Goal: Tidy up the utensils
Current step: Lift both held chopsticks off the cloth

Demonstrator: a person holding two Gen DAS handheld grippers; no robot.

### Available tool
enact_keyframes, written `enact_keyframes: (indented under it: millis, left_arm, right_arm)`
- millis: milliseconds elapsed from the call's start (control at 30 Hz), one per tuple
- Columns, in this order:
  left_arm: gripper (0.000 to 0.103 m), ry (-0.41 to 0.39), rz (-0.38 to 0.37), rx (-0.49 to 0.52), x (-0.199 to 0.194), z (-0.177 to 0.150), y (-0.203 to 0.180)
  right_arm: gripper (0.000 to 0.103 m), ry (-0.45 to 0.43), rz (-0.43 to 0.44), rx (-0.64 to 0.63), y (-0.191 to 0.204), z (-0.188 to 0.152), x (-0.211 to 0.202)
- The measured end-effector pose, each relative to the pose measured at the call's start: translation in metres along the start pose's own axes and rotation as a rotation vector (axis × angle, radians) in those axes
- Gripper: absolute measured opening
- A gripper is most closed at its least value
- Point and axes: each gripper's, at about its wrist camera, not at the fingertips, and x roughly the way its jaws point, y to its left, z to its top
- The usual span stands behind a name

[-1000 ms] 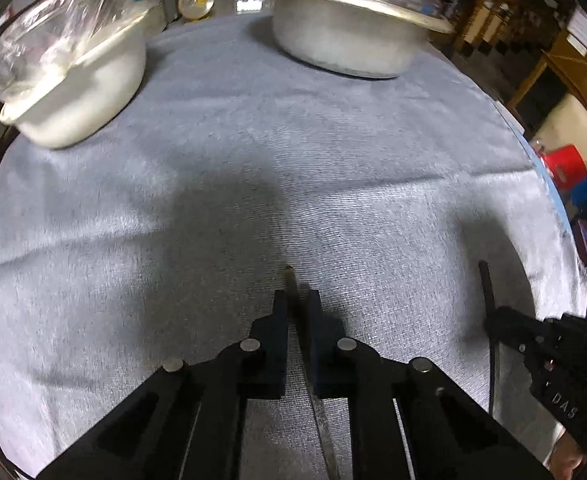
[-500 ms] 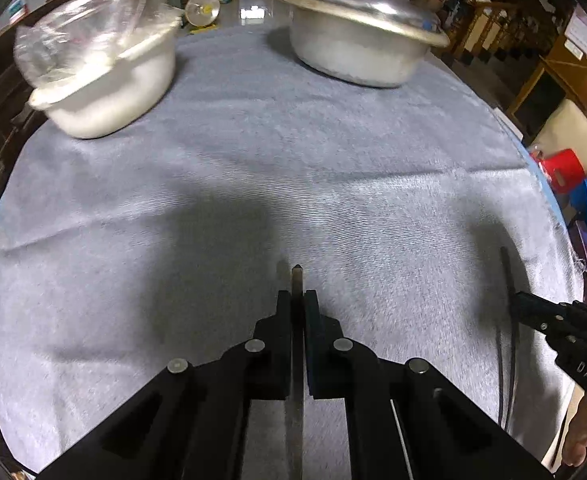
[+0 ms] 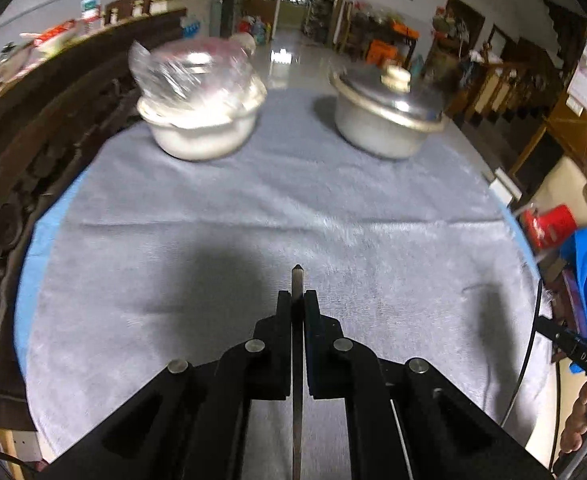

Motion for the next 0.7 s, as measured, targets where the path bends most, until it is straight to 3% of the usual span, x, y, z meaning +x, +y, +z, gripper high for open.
enact_keyframes:
  millis: [233, 467, 700]
  left_arm:
    - [0.006, -0.067, -0.025, -0.036, -0.050, -0.014, 0.014]
    - [0.006, 0.034, -0.072, -0.101, -0.027, -0.011, 0.021]
    - [0.006, -0.002, -0.050, -0.051, -0.024, -0.005, 0.008]
  right_arm:
    - [0.007, -0.066, 0.015, 0.036, -0.005, -0.022, -0.042]
    - [0.007, -0.064, 0.027, 0.022, 0.001, -0.033, -0.050]
    - [0.007, -0.062, 0.033, 0.020, -0.002, -0.033, -0.047]
